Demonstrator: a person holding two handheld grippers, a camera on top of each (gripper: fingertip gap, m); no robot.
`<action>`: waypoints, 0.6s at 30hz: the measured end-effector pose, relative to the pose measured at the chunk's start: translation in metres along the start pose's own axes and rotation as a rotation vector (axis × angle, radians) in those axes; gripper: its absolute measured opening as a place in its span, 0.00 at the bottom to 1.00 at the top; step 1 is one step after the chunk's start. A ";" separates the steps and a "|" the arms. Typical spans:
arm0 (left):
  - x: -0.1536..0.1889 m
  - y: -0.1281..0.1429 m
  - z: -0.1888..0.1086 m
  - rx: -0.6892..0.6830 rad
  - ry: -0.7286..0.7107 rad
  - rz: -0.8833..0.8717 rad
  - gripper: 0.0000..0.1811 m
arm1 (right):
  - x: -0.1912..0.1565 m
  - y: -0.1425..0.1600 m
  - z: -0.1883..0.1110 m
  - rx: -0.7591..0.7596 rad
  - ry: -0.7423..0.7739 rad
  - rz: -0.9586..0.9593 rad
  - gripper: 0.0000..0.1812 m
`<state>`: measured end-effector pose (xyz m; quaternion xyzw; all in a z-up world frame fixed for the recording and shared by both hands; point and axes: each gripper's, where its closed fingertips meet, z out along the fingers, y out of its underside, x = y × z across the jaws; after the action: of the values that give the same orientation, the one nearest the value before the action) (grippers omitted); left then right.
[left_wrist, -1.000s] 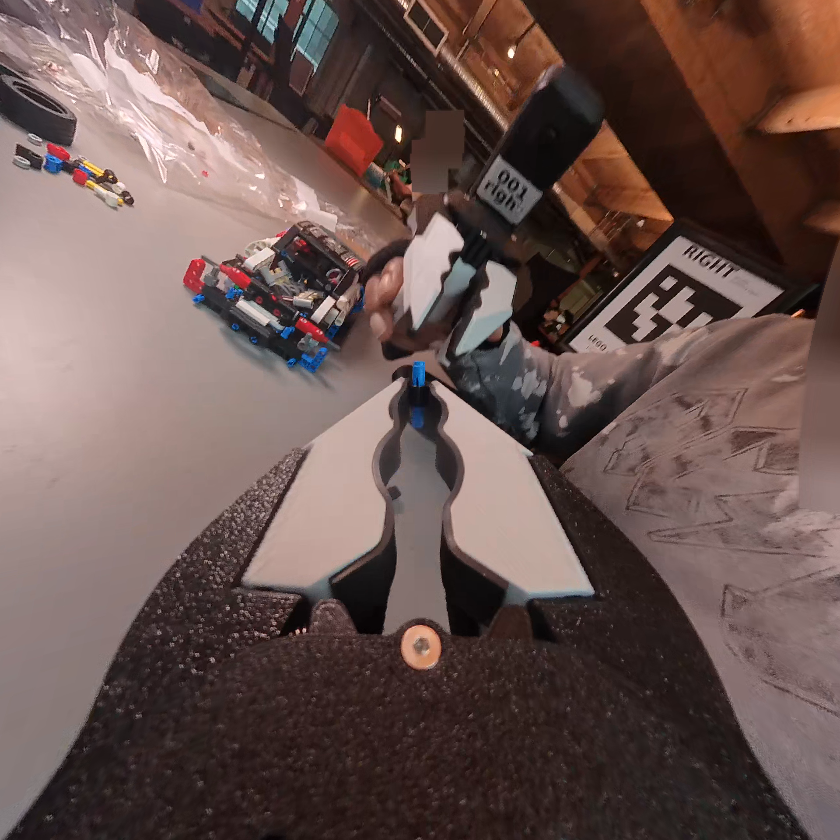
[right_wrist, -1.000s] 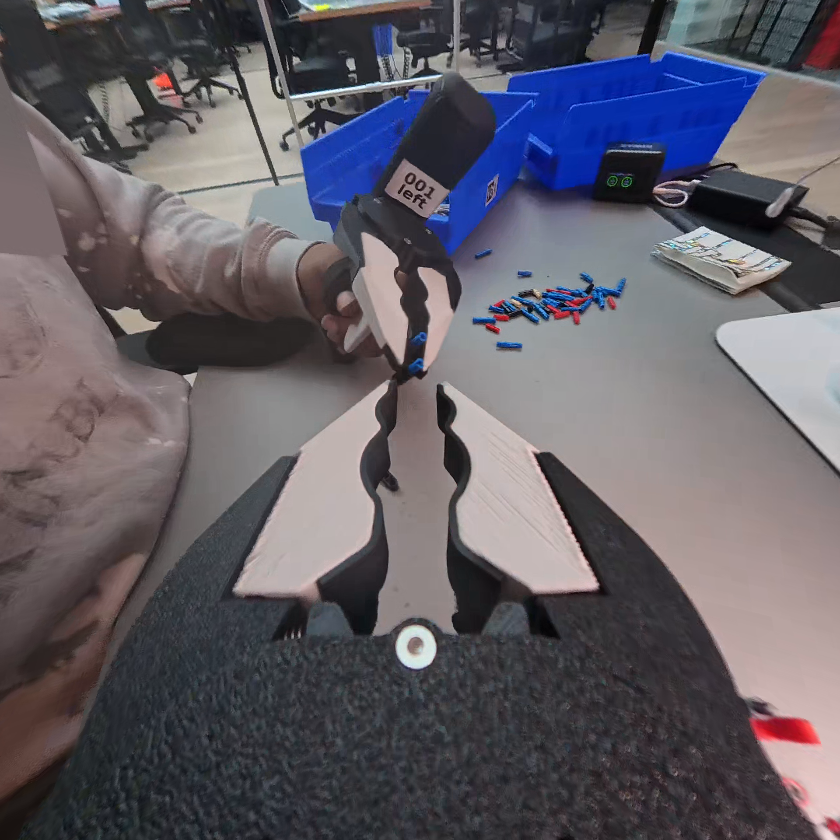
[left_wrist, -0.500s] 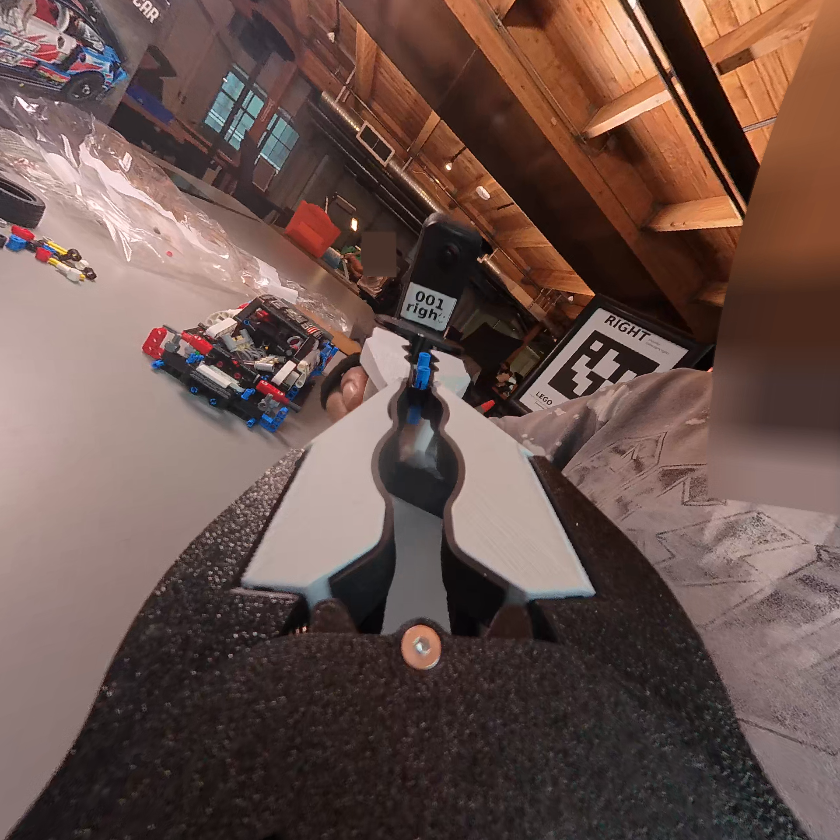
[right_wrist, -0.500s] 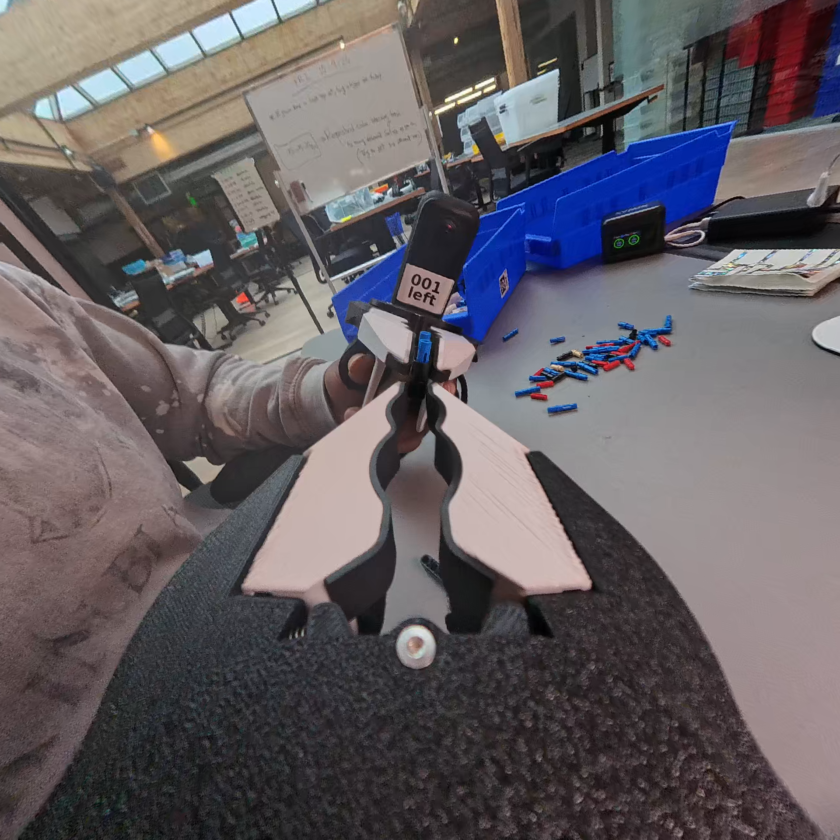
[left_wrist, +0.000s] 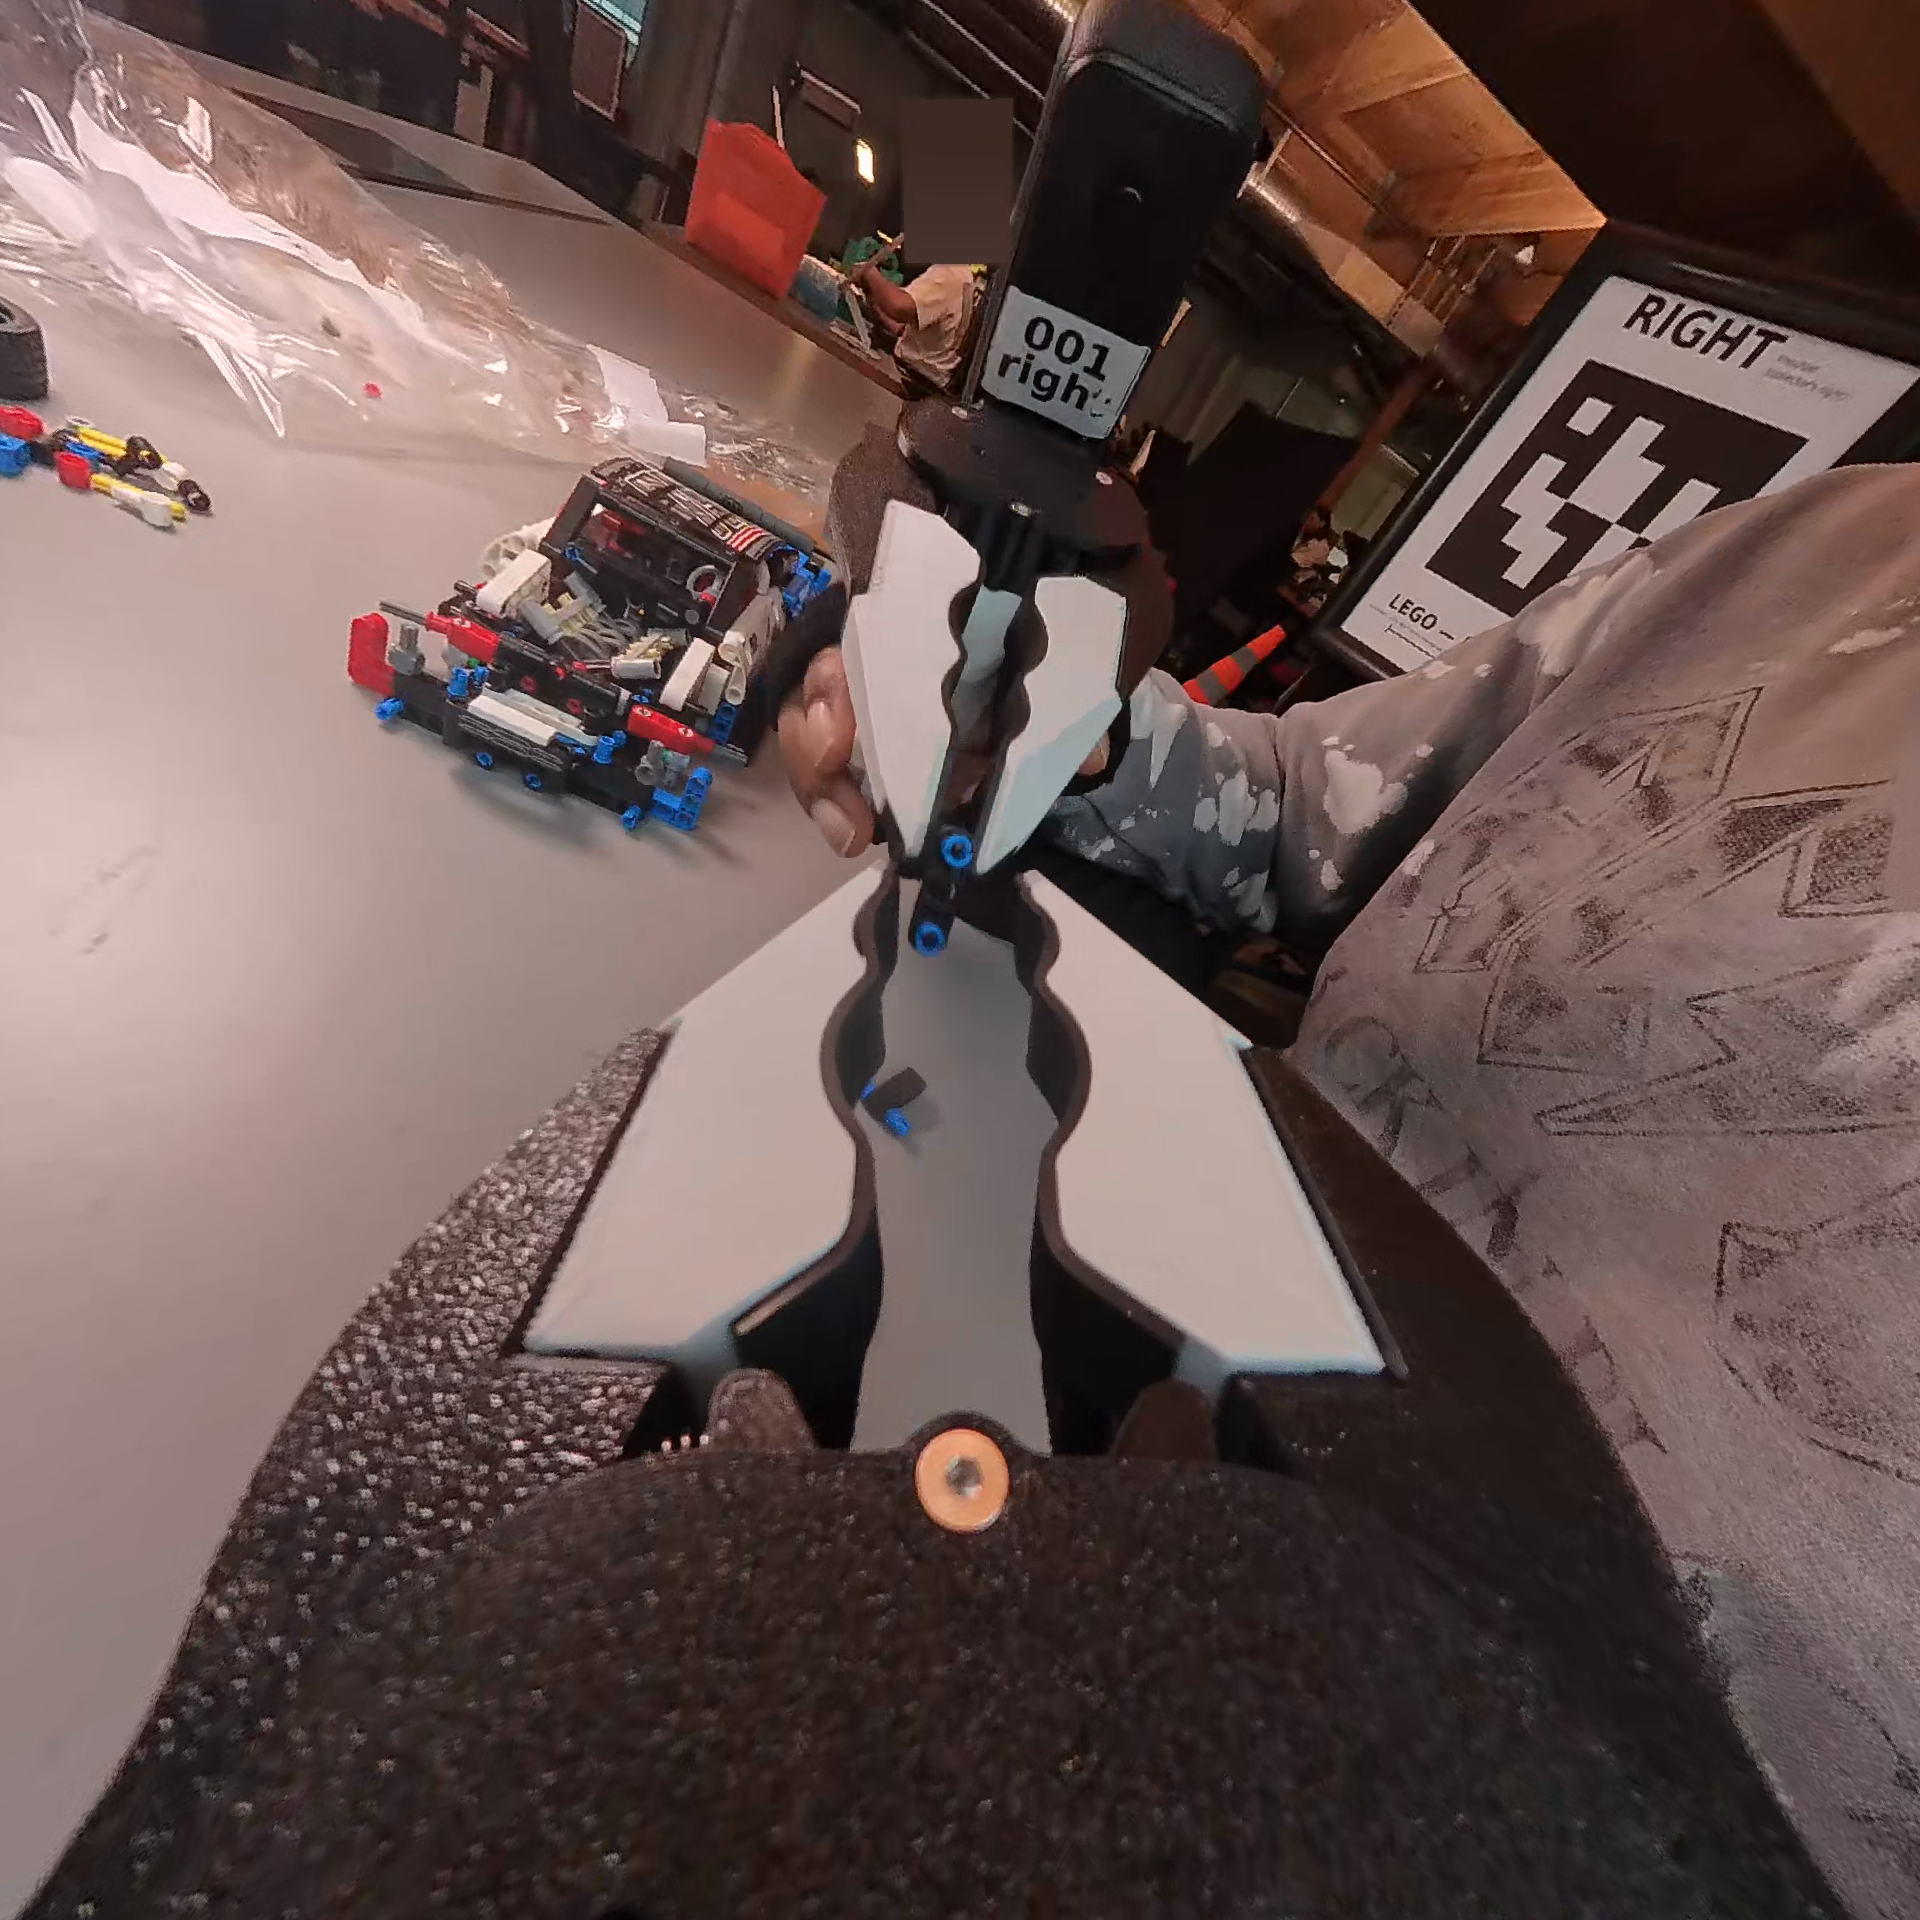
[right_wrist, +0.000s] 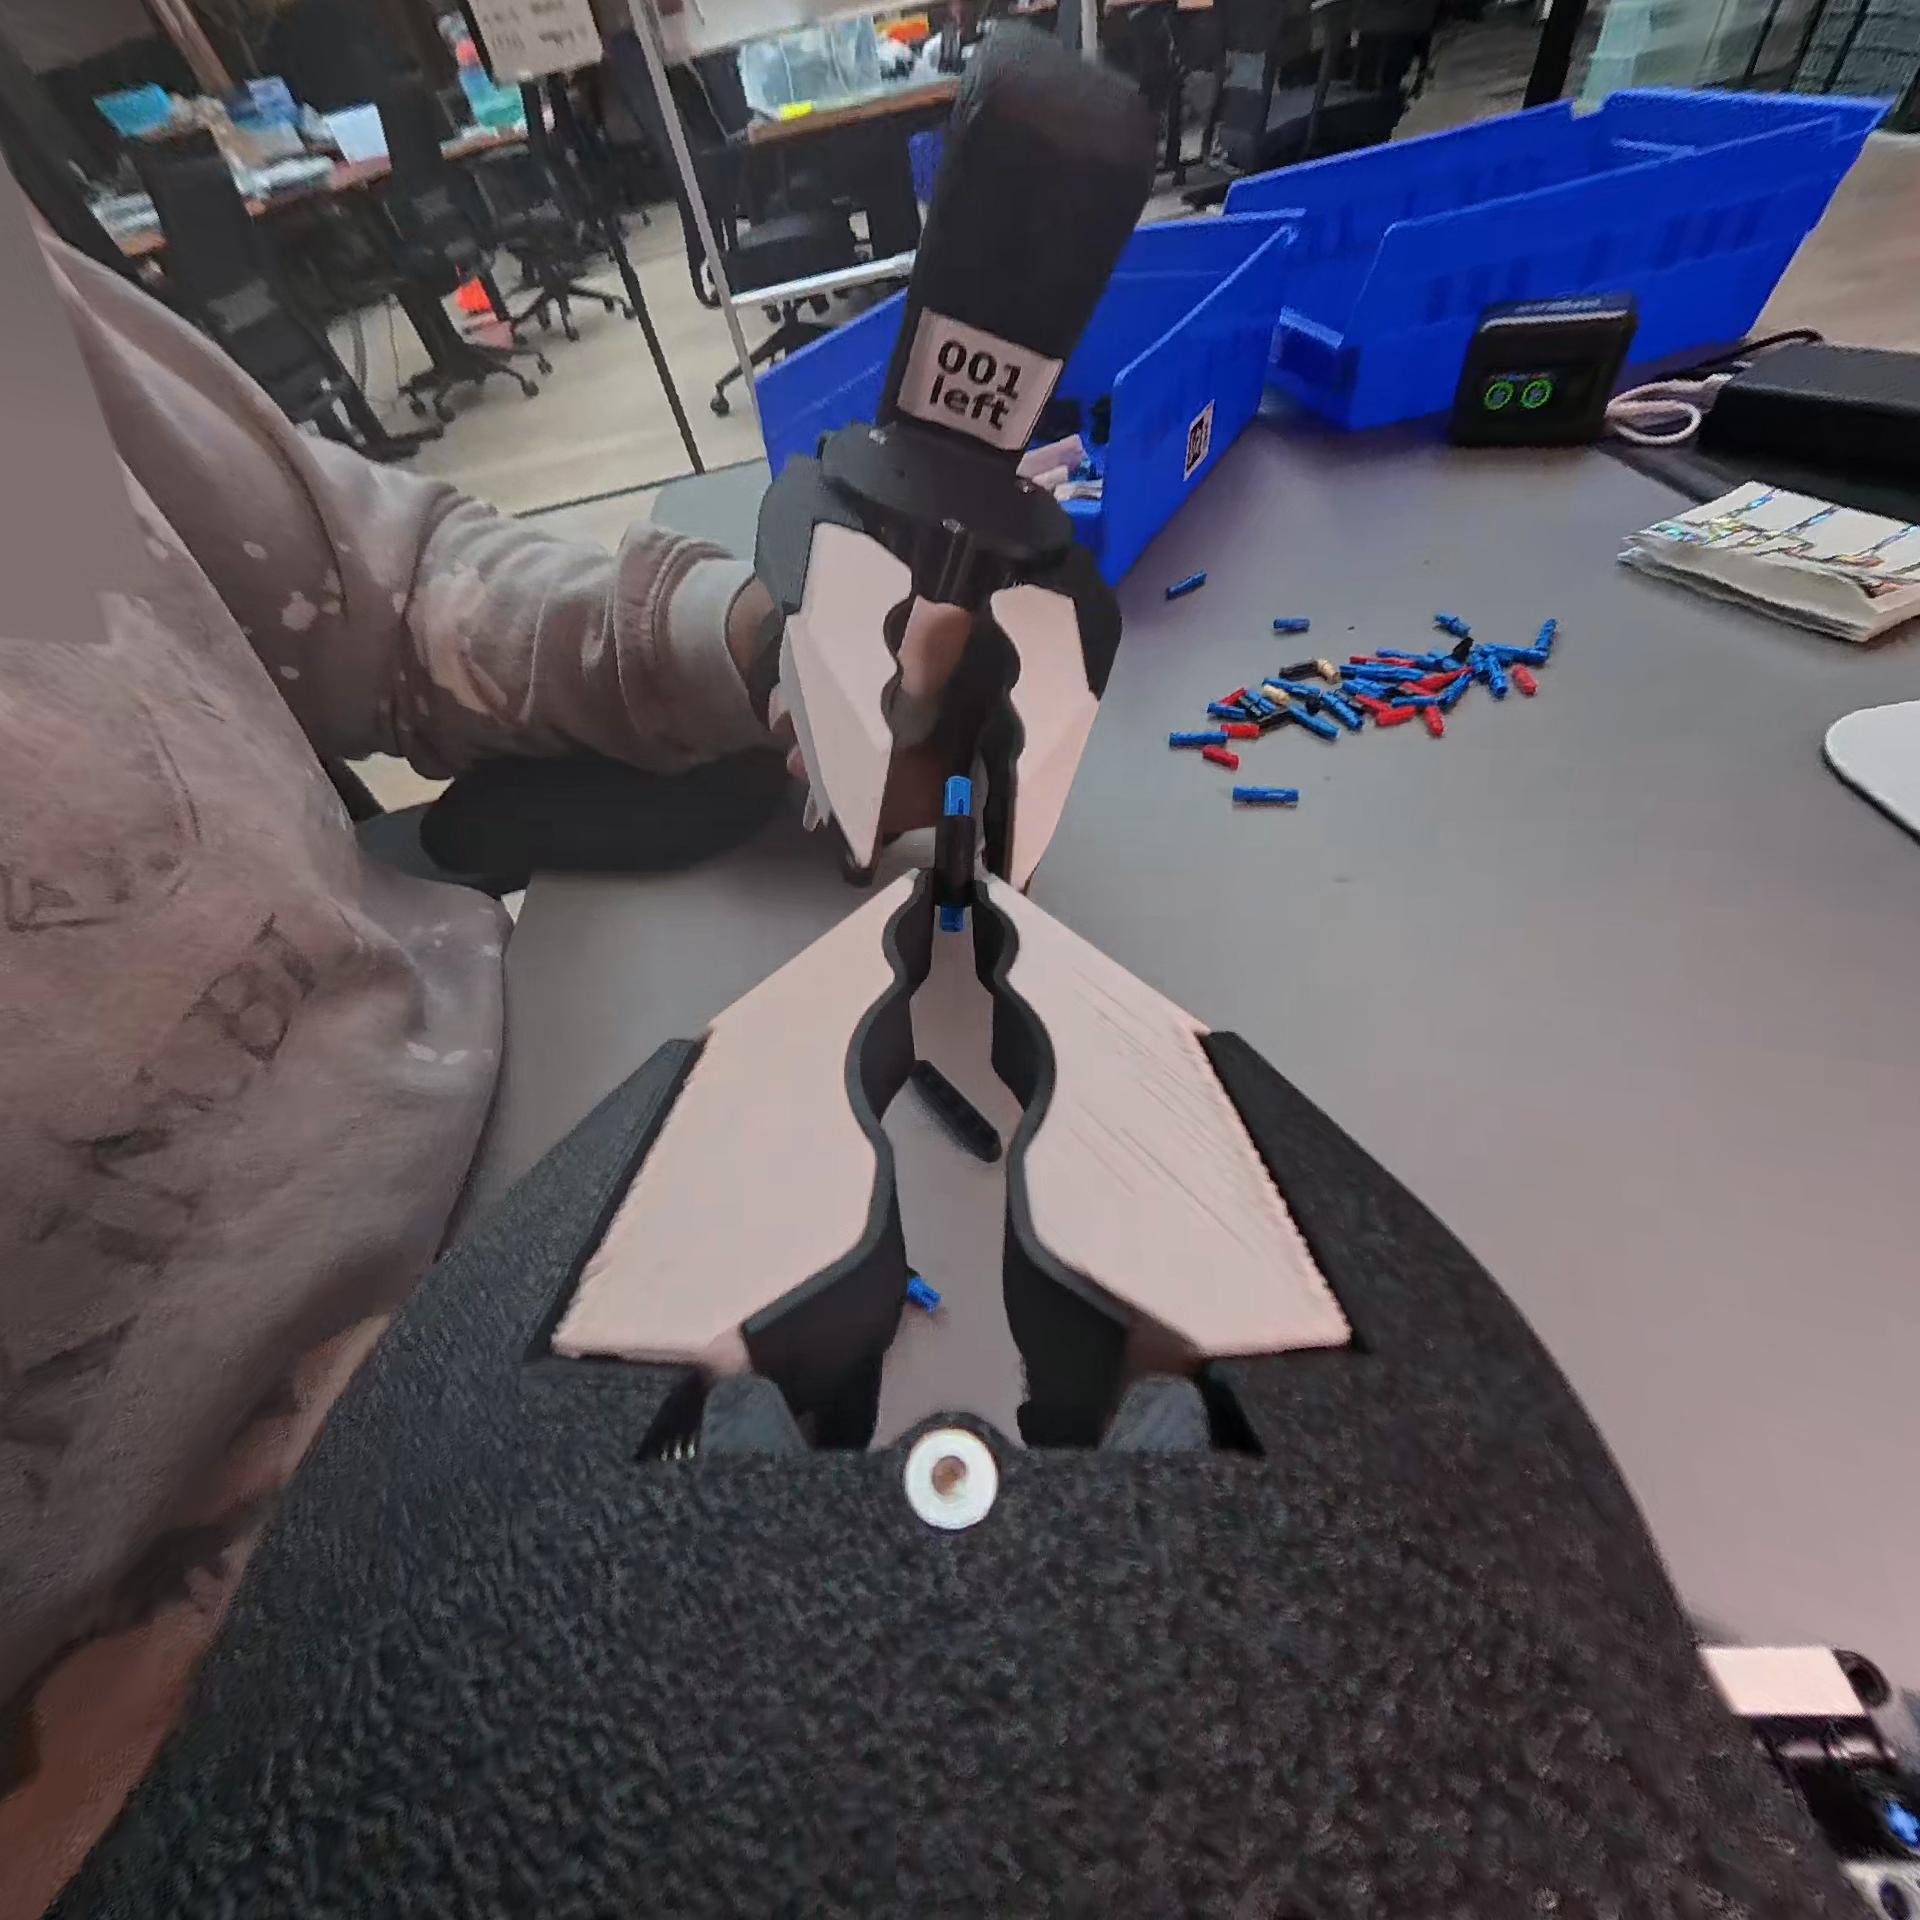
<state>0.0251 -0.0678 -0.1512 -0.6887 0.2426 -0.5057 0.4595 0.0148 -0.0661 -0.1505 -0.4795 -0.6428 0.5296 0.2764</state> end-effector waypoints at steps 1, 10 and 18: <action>-0.001 0.003 0.000 -0.016 -0.005 0.001 0.07 | -0.002 0.005 0.003 -0.029 0.000 -0.020 0.03; 0.008 -0.011 -0.007 0.048 0.020 0.025 0.02 | -0.008 -0.011 0.002 0.125 -0.056 0.049 0.03; 0.006 -0.052 -0.026 0.325 0.008 -0.032 0.02 | -0.005 -0.005 -0.004 0.095 -0.074 0.083 0.03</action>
<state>-0.0031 -0.0586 -0.1008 -0.6070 0.1485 -0.5481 0.5560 0.0188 -0.0688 -0.1443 -0.4724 -0.6063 0.5877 0.2526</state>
